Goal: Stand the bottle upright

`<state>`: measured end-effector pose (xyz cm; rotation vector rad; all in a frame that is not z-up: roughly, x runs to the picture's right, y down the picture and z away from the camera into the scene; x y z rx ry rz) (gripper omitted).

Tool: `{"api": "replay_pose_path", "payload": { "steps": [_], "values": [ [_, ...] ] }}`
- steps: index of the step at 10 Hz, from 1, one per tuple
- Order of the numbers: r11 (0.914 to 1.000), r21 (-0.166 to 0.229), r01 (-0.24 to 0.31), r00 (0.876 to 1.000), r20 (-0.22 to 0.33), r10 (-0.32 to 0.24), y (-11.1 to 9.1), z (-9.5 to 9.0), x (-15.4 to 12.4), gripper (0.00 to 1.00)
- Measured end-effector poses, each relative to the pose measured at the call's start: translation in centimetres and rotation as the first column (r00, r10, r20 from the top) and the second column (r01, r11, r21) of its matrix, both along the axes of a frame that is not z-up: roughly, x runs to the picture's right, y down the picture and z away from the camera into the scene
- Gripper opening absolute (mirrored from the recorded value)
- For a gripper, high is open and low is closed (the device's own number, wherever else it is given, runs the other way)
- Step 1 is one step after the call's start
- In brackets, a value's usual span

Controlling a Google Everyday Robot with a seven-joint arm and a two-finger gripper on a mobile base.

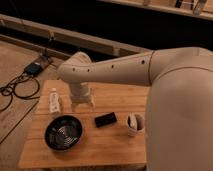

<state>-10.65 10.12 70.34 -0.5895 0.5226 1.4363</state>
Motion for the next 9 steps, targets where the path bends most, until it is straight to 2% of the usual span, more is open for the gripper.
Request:
{"api": "replay_pose_path", "payload": {
  "steps": [3, 9],
  "values": [
    [0.9997, 0.004, 0.024, 1.000, 0.018, -0.024, -0.3, 1.2, -1.4, 0.65],
    [0.9931, 0.022, 0.115, 0.986, 0.123, -0.117, -1.9, 7.5, -8.1, 0.65]
  ]
}}
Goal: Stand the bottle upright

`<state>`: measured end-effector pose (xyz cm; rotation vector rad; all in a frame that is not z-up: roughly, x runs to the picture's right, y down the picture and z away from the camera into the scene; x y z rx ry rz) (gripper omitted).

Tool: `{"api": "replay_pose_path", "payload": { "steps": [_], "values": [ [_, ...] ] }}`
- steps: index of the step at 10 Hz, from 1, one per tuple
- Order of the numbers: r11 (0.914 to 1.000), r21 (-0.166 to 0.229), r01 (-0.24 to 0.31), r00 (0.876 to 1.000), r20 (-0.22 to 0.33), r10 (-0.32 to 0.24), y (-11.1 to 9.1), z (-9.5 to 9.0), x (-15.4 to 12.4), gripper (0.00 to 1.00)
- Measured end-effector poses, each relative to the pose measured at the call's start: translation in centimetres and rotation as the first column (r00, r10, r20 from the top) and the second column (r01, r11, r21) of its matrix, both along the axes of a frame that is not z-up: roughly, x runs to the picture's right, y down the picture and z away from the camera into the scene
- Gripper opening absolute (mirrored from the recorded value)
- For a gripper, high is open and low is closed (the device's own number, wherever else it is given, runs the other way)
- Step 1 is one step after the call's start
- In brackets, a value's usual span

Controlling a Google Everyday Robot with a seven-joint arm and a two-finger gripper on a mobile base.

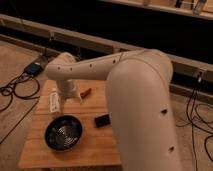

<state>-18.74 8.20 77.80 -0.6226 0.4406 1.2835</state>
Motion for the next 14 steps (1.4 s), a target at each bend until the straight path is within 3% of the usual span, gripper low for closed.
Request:
{"api": "replay_pose_path", "payload": {
  "steps": [6, 10, 14],
  "values": [
    [0.9964, -0.039, 0.075, 0.995, 0.066, -0.073, -1.0, 6.0, -6.5, 0.65],
    [0.9957, -0.063, 0.067, 0.997, 0.044, -0.064, -1.5, 9.3, -10.0, 0.65],
    [0.9960, -0.055, 0.071, 0.996, 0.056, -0.068, -2.4, 11.9, -13.6, 0.65]
  ]
}}
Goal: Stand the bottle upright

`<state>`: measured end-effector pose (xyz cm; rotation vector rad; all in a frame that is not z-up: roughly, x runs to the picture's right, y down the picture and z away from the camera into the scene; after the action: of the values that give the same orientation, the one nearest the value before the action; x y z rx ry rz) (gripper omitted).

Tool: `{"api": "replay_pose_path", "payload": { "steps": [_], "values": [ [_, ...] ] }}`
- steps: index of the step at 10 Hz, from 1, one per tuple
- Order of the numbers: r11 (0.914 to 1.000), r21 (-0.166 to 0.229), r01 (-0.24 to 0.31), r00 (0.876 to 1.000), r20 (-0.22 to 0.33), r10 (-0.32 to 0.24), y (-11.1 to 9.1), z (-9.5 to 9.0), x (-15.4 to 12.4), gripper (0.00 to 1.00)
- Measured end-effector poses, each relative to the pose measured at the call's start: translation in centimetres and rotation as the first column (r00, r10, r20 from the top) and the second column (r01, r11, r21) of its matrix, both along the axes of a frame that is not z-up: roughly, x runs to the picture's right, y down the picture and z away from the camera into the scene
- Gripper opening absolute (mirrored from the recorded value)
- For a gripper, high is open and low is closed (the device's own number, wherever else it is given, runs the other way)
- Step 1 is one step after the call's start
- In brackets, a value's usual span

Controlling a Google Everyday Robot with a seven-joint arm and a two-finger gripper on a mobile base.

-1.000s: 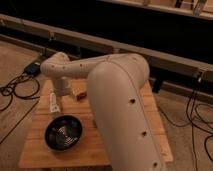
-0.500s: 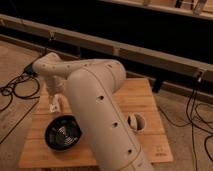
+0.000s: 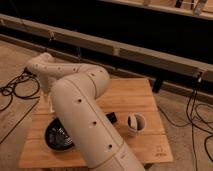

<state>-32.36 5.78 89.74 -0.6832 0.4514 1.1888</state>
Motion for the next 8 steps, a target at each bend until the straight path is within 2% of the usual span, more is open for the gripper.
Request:
{"api": "replay_pose_path", "payload": {
  "steps": [3, 6, 7, 8],
  "values": [
    [0.9995, 0.019, 0.024, 0.999, 0.025, -0.025, -0.2, 2.3, -1.6, 0.65],
    [0.9989, 0.021, 0.043, 0.999, 0.023, -0.043, 0.2, 3.9, -1.3, 0.65],
    [0.9987, 0.018, 0.047, 0.999, 0.021, -0.048, 0.4, 4.2, -1.2, 0.63],
    [0.9985, 0.013, 0.054, 0.998, 0.022, -0.054, 0.7, 4.5, -1.2, 0.54]
  ]
}}
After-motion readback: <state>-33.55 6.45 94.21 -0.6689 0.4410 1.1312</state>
